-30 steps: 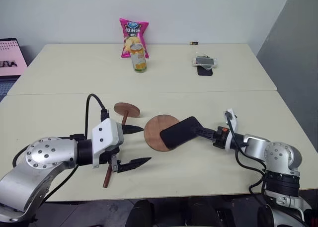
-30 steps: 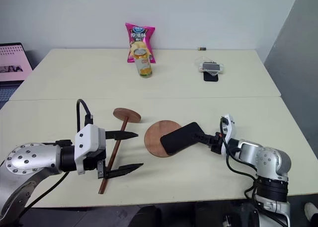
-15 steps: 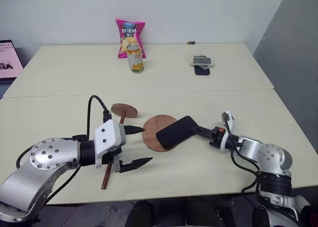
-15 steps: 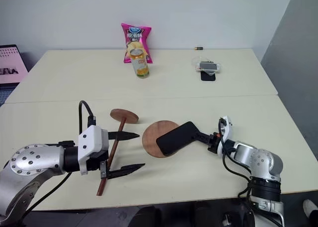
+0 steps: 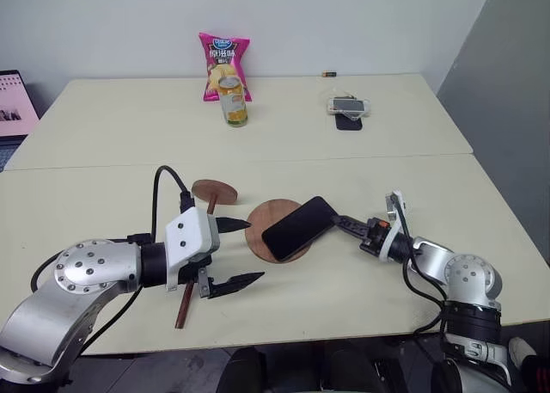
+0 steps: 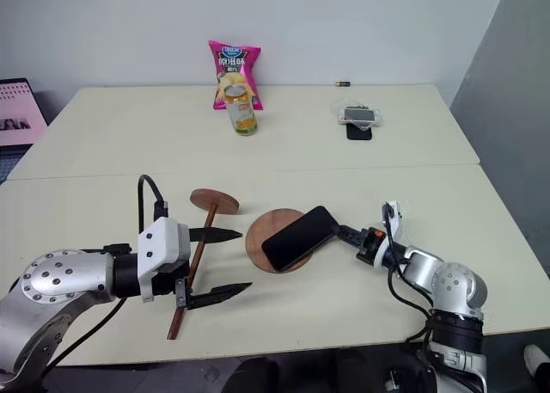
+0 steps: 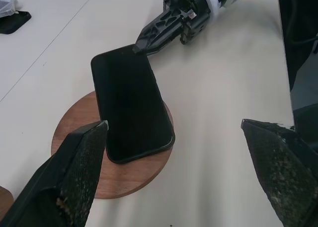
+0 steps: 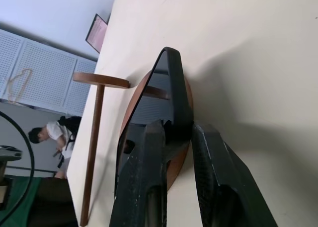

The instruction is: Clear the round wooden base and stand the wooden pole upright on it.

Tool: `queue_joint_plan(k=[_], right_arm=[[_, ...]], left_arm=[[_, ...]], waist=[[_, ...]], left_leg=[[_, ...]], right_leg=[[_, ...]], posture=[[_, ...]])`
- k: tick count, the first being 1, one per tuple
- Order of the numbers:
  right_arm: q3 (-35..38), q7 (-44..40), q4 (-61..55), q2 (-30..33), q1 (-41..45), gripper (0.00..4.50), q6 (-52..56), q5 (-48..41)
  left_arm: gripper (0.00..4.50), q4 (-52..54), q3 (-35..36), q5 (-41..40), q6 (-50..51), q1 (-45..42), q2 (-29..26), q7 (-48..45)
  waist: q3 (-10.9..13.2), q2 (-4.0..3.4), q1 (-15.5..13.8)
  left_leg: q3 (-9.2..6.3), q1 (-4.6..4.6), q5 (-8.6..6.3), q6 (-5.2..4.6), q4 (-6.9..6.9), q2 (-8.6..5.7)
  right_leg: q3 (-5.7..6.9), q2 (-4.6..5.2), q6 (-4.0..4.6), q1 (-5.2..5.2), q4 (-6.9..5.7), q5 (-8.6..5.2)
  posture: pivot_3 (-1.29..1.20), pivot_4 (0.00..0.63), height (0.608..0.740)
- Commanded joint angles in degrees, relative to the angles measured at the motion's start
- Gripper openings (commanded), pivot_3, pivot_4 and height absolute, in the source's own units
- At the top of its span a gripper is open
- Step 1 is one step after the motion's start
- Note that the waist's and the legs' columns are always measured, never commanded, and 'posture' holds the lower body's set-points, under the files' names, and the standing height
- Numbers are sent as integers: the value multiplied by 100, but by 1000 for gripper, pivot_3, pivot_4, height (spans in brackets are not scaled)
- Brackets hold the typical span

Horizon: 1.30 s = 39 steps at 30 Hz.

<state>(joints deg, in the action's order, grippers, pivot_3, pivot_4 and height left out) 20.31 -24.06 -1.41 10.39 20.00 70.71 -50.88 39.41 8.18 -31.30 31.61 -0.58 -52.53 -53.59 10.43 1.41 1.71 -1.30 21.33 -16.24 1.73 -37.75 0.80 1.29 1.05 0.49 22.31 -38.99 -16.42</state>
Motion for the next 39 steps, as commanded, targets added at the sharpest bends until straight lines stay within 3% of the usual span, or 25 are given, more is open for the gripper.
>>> queue_joint_plan(k=[1,17,29,39], right_arm=[[72,156,-219,-44,-17,360,165,-284],[762,479,-76,514,617,233,-28,-1163],[1702,831,2091,1306,1602,232,-1577,-694],[1423,735,3230,1666,1636,217,-2687,282]], left_arm=[[4500,-10,79,-9,-147,-71,2,-30],[4500,-64,214,-426,83,-478,114,218],[4500,-128,-29,-669,334,-1176,443,586],[4500,-429,-593,-337,349,-1804,882,975]], waist=[[0,0,0],[3,-4,-8],[8,-11,-16],[8,-10,-21]], left_leg=[[0,0,0,0,0,0],[1,8,-7,-12,-2,-4],[17,22,-7,-13,-5,-7],[36,37,-7,-13,-11,-9]], right_leg=[[0,0,0,0,0,0],[-1,2,-3,3,4,0],[-16,2,-1,16,8,8],[-33,4,-11,35,4,15]], posture=[[0,150,740],[0,150,740],[0,150,740],[0,150,740]])
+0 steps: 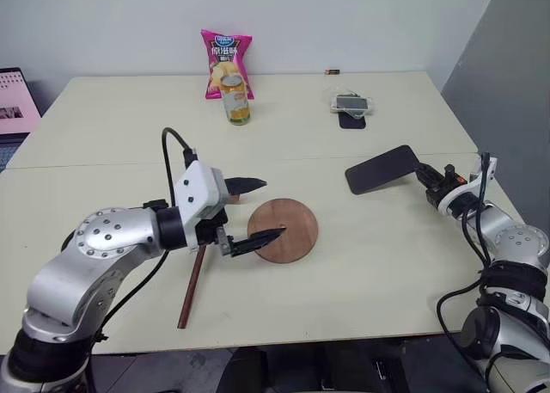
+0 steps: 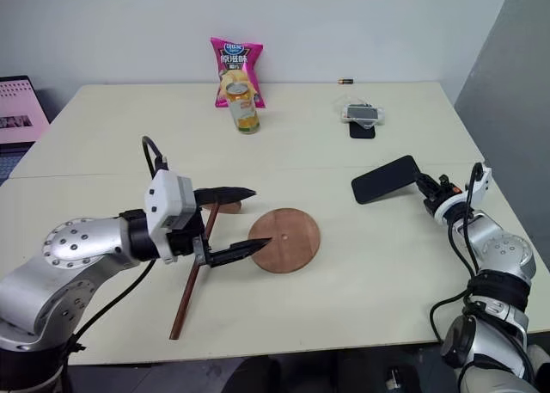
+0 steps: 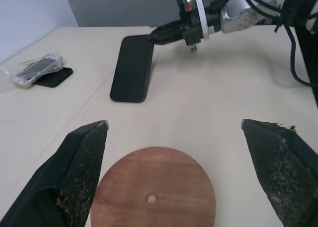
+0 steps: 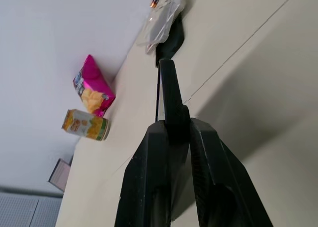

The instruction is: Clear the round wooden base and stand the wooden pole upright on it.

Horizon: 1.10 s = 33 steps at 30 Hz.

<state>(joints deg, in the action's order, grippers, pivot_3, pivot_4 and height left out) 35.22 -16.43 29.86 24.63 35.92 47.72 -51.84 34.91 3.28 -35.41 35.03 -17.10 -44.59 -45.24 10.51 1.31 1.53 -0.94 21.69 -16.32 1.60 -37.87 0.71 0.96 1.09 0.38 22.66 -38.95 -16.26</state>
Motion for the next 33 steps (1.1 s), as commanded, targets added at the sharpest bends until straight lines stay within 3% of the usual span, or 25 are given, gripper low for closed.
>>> queue_joint_plan(k=[1,10,12,23,26,29,33], right_arm=[[-101,-44,130,259,41,217,-427,425],[-58,9,560,431,107,217,-974,669],[-54,22,574,437,108,920,-1031,667],[-211,-47,609,575,102,3311,-1678,1234],[-761,-562,31,662,-105,3860,-1645,1542],[-1756,-1491,-1286,890,-549,4491,-1546,1836],[-2827,-2697,-2410,1398,-976,4491,-2242,2479]], left_arm=[[4500,26,-120,60,22,-170,121,157],[4500,-1,-350,193,-21,-319,383,263],[4500,-5,-352,210,-24,-318,400,258],[4500,-57,-91,422,-156,-36,412,389],[4500,-60,266,392,-52,55,358,584],[4500,6,945,351,282,295,156,862],[4500,254,1694,383,1142,893,-416,1059]], waist=[[0,0,-3],[0,0,-137],[0,0,-160],[0,-1,-103],[0,-1,-102],[0,-1,-99],[1,-2,-57]], left_leg=[[0,0,0,0,-1,0],[8,1,0,0,-7,-6],[9,1,0,0,-9,-7],[22,7,1,1,-6,-1],[23,10,1,1,-6,-1],[23,17,1,1,-4,0],[20,28,1,1,-4,0]], right_leg=[[-1,0,-2,0,1,1],[-8,5,-9,-2,4,5],[-9,5,-11,-2,5,7],[-22,5,-12,14,0,8],[-25,4,-12,21,-2,8],[-25,4,-12,29,-2,8],[-27,4,-13,48,-5,8]], posture=[[0,150,740],[0,150,740],[0,150,740],[0,150,740],[0,150,740],[0,150,740],[0,150,740]])
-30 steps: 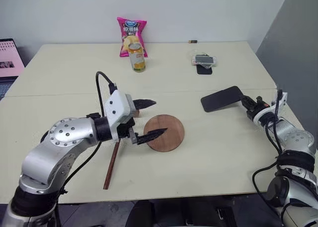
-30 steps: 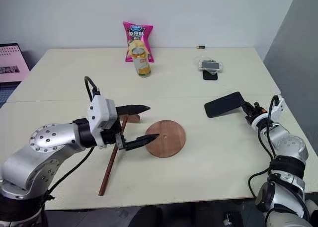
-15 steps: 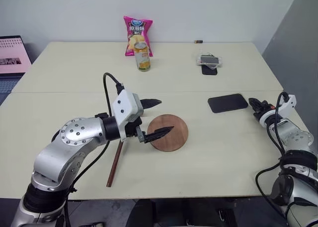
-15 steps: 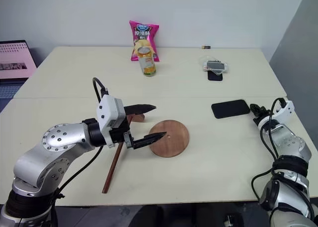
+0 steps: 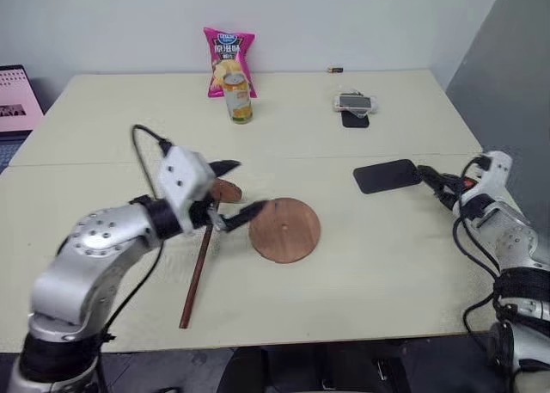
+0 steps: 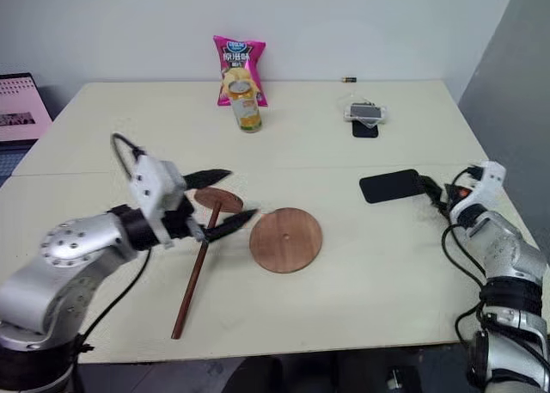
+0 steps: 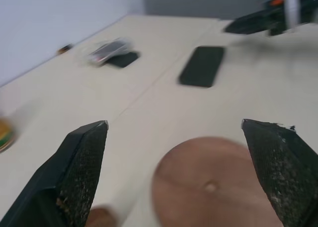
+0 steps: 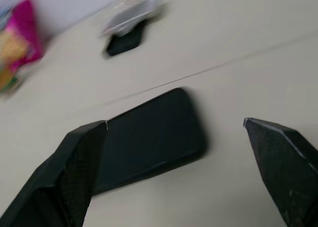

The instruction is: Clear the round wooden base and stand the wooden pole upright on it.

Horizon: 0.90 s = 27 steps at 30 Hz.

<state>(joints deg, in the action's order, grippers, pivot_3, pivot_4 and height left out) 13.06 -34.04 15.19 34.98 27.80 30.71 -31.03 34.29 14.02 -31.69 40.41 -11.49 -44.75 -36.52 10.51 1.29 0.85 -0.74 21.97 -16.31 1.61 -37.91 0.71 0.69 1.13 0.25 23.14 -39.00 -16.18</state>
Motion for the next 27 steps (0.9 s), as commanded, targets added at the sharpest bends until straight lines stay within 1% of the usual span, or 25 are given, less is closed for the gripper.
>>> queue_joint_plan(k=[1,3,6,8,10,13,17,18,20,22,24,27], right_arm=[[-736,-1124,-1090,437,-215,4491,-645,467],[-1050,-1666,-1342,628,-298,4491,-1057,687],[-1343,-2409,-1613,853,-319,4491,-1318,741],[-1495,-2941,-1859,1000,-295,4491,-1302,606],[-1592,-3327,-2111,1100,-249,4491,-1182,462],[-1654,-3701,-2482,1170,-114,4491,-899,189],[-1648,-3859,-2763,1166,6,4491,-576,-23],[-1682,-3872,-2851,1159,46,4491,-486,-59],[-1720,-3925,-3045,1152,30,4491,-369,-155],[-1740,-3878,-3276,1099,-32,4491,-263,-236],[-1740,-3770,-3517,1054,-73,4491,-47,-385],[-1738,-3664,-3835,1047,-160,4491,156,-501]], left_arm=[[4500,349,741,12,746,437,-483,239],[4500,384,1152,-47,955,705,-505,325],[4500,460,1604,-145,1376,977,-480,475],[4500,684,1675,127,1623,1276,-708,621],[4500,756,1768,136,1690,1466,-761,589],[4500,743,1823,9,1910,1490,-647,682],[4500,759,1682,7,2075,1431,-627,783],[4500,672,1647,-49,2240,1340,-602,839],[4500,364,1450,-306,2977,763,-288,1145],[4500,46,1143,-298,3445,167,-42,1438],[4500,-192,941,-298,3674,-233,43,1517],[4500,-460,877,-409,4091,-704,111,1515]], waist=[[0,0,13],[1,1,12],[2,3,-2],[4,7,-14],[5,8,-32],[4,9,-60],[4,10,-61],[4,10,-64],[4,10,-74],[1,17,-91],[2,26,-109],[2,34,-93]], left_leg=[[-2,0,0,0,2,0],[-4,0,-1,-1,-2,-2],[-5,0,-1,-1,-3,-3],[-7,0,-1,-1,-3,-2],[-7,0,-1,-1,-3,-2],[-10,-1,-1,0,-4,-1],[-11,-2,-1,0,-3,0],[-12,-2,-1,0,-3,0],[-12,-1,-1,0,-4,-2],[-14,-1,0,-1,-6,-3],[-20,0,0,-1,-9,-6],[-20,4,0,0,-10,-6]], right_leg=[[1,0,0,1,2,0],[4,1,-4,-1,2,1],[4,2,-8,-2,4,3],[6,2,-7,-2,5,3],[5,2,-7,-2,5,3],[8,3,-6,-2,3,4],[9,3,-5,-2,1,4],[10,3,-5,-2,2,4],[9,4,-5,-2,2,4],[12,4,-5,-3,0,5],[17,5,-5,-7,0,5],[17,5,-6,-6,1,5]], posture=[[0,150,740],[0,150,740],[0,150,740],[0,150,740],[0,150,740],[0,150,740],[0,150,740],[0,150,740],[0,150,740],[0,150,740],[0,150,740],[0,150,740]])
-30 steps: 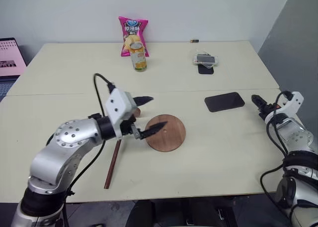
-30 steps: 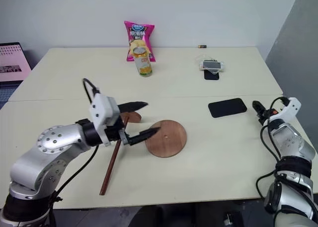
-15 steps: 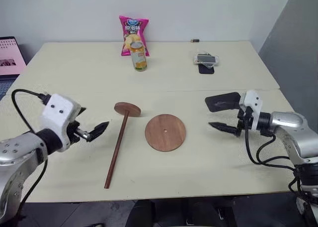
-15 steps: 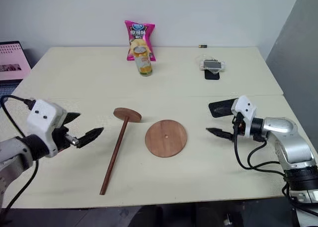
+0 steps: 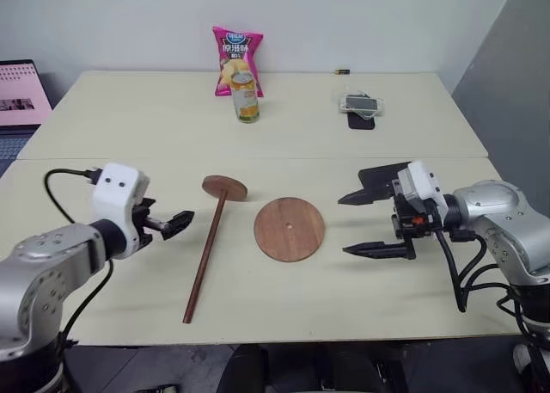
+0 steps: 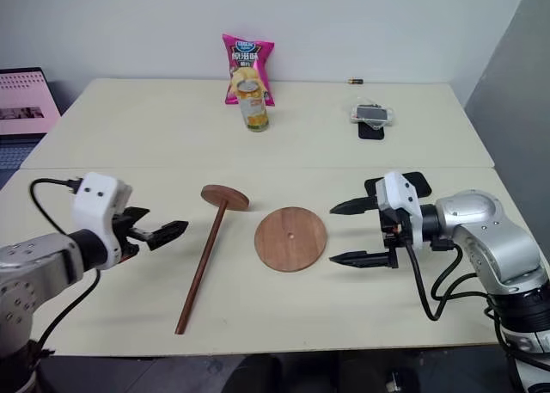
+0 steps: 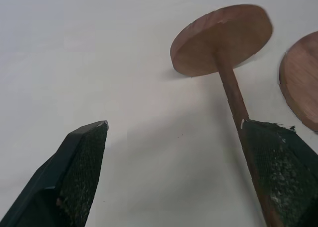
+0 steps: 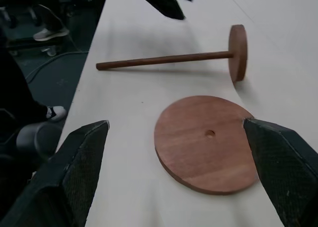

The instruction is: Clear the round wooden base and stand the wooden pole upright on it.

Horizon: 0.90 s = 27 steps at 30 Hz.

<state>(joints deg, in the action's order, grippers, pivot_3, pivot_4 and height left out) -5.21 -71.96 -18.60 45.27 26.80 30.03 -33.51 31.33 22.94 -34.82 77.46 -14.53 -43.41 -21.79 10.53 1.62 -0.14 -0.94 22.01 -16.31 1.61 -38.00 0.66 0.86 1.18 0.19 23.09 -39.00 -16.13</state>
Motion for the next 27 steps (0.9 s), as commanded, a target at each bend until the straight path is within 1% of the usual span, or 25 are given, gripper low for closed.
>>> queue_joint_plan(k=[1,3,6,9,13,15,18,24,26,27], right_arm=[[99,165,-544,18,-119,4491,254,-270],[69,271,-680,-11,-210,4491,296,-268],[39,411,-799,-41,-398,4491,267,-181],[53,537,-850,-66,-470,4491,272,-165],[61,649,-789,-53,-524,4491,218,-80],[46,671,-784,-51,-525,4491,191,-45],[28,694,-746,-64,-449,4491,174,12],[32,686,-728,-80,-385,4491,213,15],[19,675,-709,-85,-369,4500,209,21],[11,667,-700,-85,-365,4500,202,29]], left_arm=[[4500,-271,-53,-123,524,-562,-5,36],[4500,-456,-195,-153,674,-823,-20,-21],[4500,-611,-605,-133,870,-1260,78,12],[4500,-686,-823,-85,1008,-1469,163,67],[4500,-693,-1055,73,1197,-1574,489,313],[4500,-692,-1100,111,1240,-1573,562,356],[4500,-776,-1240,257,1155,-1449,828,533],[4500,-996,-1320,578,904,-1373,1125,755],[4124,-1062,-1388,629,819,-1378,1149,740],[4053,-1086,-1410,644,789,-1377,1159,733]], waist=[[1,1,9],[0,1,23],[0,2,22],[0,2,22],[0,2,27],[0,2,28],[0,2,25],[0,3,19],[-1,3,21],[-1,3,21]], left_leg=[[1,1,0,1,0,0],[3,0,1,1,0,-1],[0,-1,1,2,0,-1],[0,0,2,3,-1,-3],[2,-1,14,24,-2,-2],[3,-1,14,25,-2,-2],[2,-1,14,25,-2,-2],[2,-1,14,25,-4,-3],[2,-1,14,25,-4,-3],[3,-1,14,25,-4,-3]], right_leg=[[0,1,0,1,1,0],[-2,3,0,2,0,0],[0,2,0,3,-4,0],[-1,3,0,3,-5,0],[-4,3,0,3,-5,0],[-5,2,0,3,-5,0],[-4,2,0,3,-7,0],[-5,3,0,3,-7,1],[-5,3,0,3,-7,1],[-5,3,0,3,-7,1]], posture=[[0,150,740],[0,150,740],[0,150,740],[0,150,740],[0,150,740],[0,150,740],[0,150,740],[0,150,740],[0,150,740],[0,150,740]])
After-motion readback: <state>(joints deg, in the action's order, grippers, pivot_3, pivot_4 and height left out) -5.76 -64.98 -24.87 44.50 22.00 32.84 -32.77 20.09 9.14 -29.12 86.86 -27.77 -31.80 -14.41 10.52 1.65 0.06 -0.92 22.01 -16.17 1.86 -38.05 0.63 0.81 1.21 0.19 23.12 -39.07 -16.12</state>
